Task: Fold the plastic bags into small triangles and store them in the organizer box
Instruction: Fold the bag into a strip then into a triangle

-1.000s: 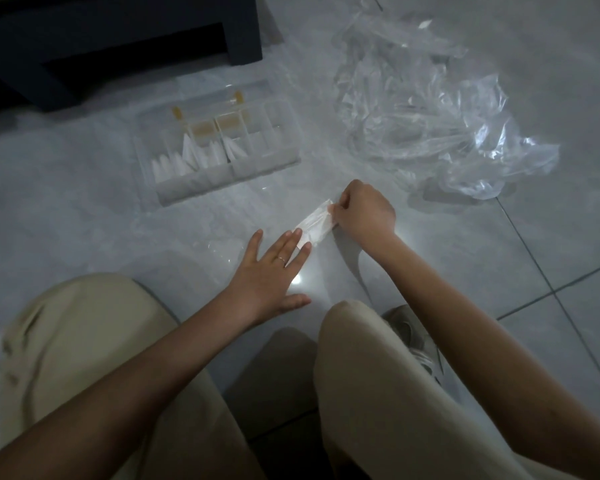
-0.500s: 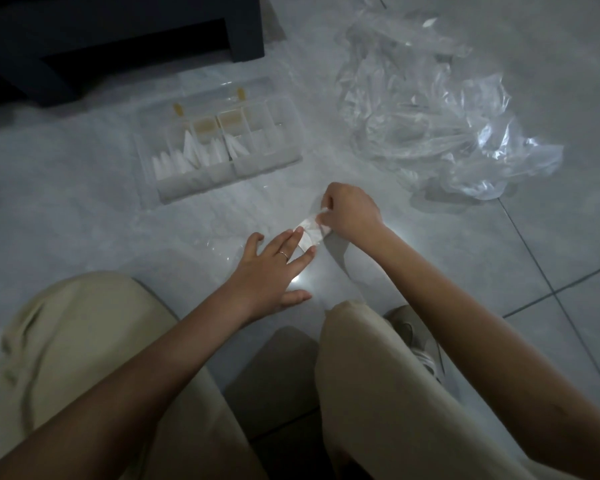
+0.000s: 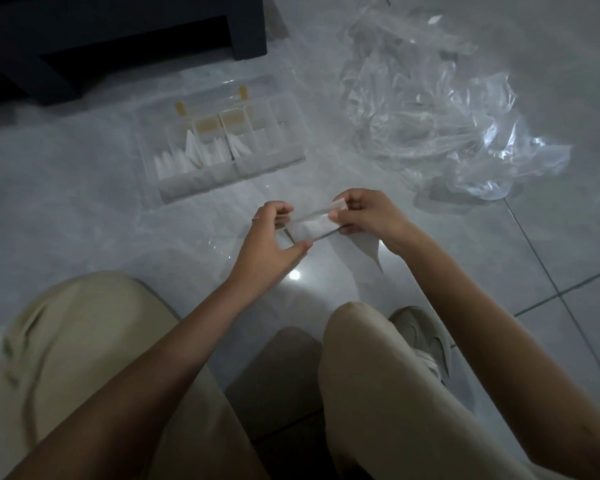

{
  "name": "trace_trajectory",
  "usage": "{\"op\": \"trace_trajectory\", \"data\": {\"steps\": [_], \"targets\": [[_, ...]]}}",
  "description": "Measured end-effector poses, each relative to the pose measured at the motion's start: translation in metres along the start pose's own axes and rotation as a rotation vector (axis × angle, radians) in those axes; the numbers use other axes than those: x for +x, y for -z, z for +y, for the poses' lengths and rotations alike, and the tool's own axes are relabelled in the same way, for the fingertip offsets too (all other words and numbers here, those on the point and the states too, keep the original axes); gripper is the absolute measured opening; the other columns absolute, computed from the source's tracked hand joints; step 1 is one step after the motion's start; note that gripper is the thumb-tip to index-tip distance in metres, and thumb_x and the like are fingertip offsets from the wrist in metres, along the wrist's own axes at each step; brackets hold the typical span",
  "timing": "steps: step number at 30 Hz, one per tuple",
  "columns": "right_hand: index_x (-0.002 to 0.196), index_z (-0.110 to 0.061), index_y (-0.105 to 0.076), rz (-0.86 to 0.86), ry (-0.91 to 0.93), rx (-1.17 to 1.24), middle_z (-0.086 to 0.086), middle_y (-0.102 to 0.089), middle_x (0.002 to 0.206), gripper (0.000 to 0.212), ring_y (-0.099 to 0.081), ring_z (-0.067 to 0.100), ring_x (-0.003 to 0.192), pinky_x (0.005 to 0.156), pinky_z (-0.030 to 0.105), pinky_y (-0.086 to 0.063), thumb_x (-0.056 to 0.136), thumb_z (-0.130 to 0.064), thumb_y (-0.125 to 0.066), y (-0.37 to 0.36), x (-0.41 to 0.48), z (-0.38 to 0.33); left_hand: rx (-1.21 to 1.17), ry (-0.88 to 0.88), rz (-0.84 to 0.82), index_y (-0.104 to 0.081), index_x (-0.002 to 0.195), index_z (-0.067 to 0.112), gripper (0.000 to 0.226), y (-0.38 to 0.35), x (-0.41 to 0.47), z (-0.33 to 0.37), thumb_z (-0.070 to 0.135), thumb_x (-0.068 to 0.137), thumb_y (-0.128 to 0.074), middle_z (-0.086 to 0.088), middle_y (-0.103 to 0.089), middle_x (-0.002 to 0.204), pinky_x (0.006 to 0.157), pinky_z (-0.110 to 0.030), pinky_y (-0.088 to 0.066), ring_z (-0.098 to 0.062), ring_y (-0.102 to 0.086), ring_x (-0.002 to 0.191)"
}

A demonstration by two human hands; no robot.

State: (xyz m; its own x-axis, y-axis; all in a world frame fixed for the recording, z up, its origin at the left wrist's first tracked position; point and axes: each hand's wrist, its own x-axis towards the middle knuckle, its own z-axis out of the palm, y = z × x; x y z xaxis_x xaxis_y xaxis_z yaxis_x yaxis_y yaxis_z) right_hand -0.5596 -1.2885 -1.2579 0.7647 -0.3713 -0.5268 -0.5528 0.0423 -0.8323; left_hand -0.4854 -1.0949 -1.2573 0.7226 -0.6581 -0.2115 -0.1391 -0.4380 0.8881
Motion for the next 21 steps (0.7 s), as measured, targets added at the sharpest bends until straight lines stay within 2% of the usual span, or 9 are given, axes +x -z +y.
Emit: {"op": "trace_trajectory", "data": {"steps": [1,3,5,8,10,13,15,18,21], "targets": [[0.085,-0.016,-0.064,0.012,0.04,0.031,0.003,-0.062,0.077,0.015,-0.062,0.007,0.066,0.064,0.019,-0.054,0.085,-0.002,-0.07,-0.004,-0.003,0.002,-0.046,0.021,-0.001,-0.048,0.123,0.01,0.053,-0.002,0.002,0.001,0.01,0.077,-0.076,0.0,-0.051,0.121,0.088,-0.007,-0.038,-0.011,-0.053,0.108],[0.083,-0.017,-0.063,0.041,0.143,0.032,0.003,-0.061,0.076,0.017,-0.059,0.007,0.067,0.065,0.018,-0.051,0.085,-0.001,-0.068,-0.014,-0.01,0.006,-0.042,-0.019,0.01,-0.049,0.125,0.01,0.052,-0.004,0.005,-0.002,0.007,0.08,-0.074,0.0,-0.055,0.12,0.09,-0.012,-0.042,-0.01,-0.054,0.107],[0.083,-0.015,-0.064,0.056,0.244,-0.01,0.003,-0.062,0.079,0.016,-0.059,0.008,0.069,0.067,0.018,-0.048,0.084,0.0,-0.068,-0.023,-0.015,0.008,0.037,-0.102,0.069,-0.055,0.119,0.01,0.04,-0.004,0.006,-0.005,0.001,0.082,-0.068,0.0,-0.059,0.115,0.09,-0.017,-0.044,-0.011,-0.057,0.104],[0.087,-0.007,-0.065,0.071,0.34,-0.072,0.006,-0.066,0.086,0.012,-0.064,0.012,0.076,0.073,0.021,-0.051,0.082,0.003,-0.068,-0.033,-0.021,0.012,0.189,-0.238,0.115,-0.063,0.107,0.009,0.028,-0.001,0.006,-0.004,-0.006,0.083,-0.059,0.001,-0.061,0.106,0.083,-0.017,-0.044,-0.007,-0.055,0.096],[0.087,-0.01,-0.065,0.116,0.349,-0.111,0.005,-0.066,0.088,0.015,-0.063,0.015,0.079,0.074,0.025,-0.051,0.081,0.002,-0.069,-0.035,-0.021,0.016,0.26,-0.278,0.083,-0.064,0.105,0.01,0.028,0.0,0.005,-0.005,-0.005,0.082,-0.059,0.0,-0.062,0.104,0.079,-0.022,-0.045,-0.007,-0.055,0.093],[0.09,-0.014,-0.065,0.142,0.323,-0.176,-0.002,-0.065,0.088,0.016,-0.062,0.009,0.079,0.075,0.024,-0.05,0.082,-0.001,-0.069,-0.034,-0.019,0.019,0.325,-0.285,0.053,-0.064,0.105,0.012,0.028,-0.001,0.005,-0.009,-0.003,0.081,-0.06,0.001,-0.062,0.103,0.074,-0.028,-0.046,-0.014,-0.057,0.092],[0.091,-0.017,-0.066,0.144,0.316,-0.21,-0.001,-0.066,0.091,0.016,-0.064,0.013,0.082,0.076,0.024,-0.051,0.083,-0.004,-0.069,-0.034,-0.019,0.019,0.352,-0.287,0.049,-0.064,0.106,0.013,0.027,-0.002,0.004,-0.01,-0.001,0.083,-0.059,0.001,-0.063,0.102,0.072,-0.03,-0.048,-0.015,-0.057,0.09],[0.096,-0.016,-0.071,0.158,0.339,-0.219,-0.001,-0.069,0.094,0.016,-0.065,0.011,0.085,0.077,0.018,-0.051,0.085,-0.005,-0.068,-0.036,-0.023,0.02,0.41,-0.32,0.063,-0.066,0.105,0.013,0.025,-0.001,0.003,-0.009,0.0,0.085,-0.059,0.001,-0.065,0.1,0.07,-0.034,-0.049,-0.017,-0.059,0.087],[0.104,-0.014,-0.073,0.205,0.373,-0.274,-0.006,-0.068,0.099,0.019,-0.064,0.008,0.094,0.084,0.015,-0.048,0.086,-0.009,-0.068,-0.035,-0.029,0.024,0.513,-0.376,0.038,-0.068,0.105,0.01,0.022,-0.004,0.004,-0.01,0.002,0.086,-0.058,-0.005,-0.069,0.097,0.067,-0.04,-0.052,-0.026,-0.063,0.084]]}}
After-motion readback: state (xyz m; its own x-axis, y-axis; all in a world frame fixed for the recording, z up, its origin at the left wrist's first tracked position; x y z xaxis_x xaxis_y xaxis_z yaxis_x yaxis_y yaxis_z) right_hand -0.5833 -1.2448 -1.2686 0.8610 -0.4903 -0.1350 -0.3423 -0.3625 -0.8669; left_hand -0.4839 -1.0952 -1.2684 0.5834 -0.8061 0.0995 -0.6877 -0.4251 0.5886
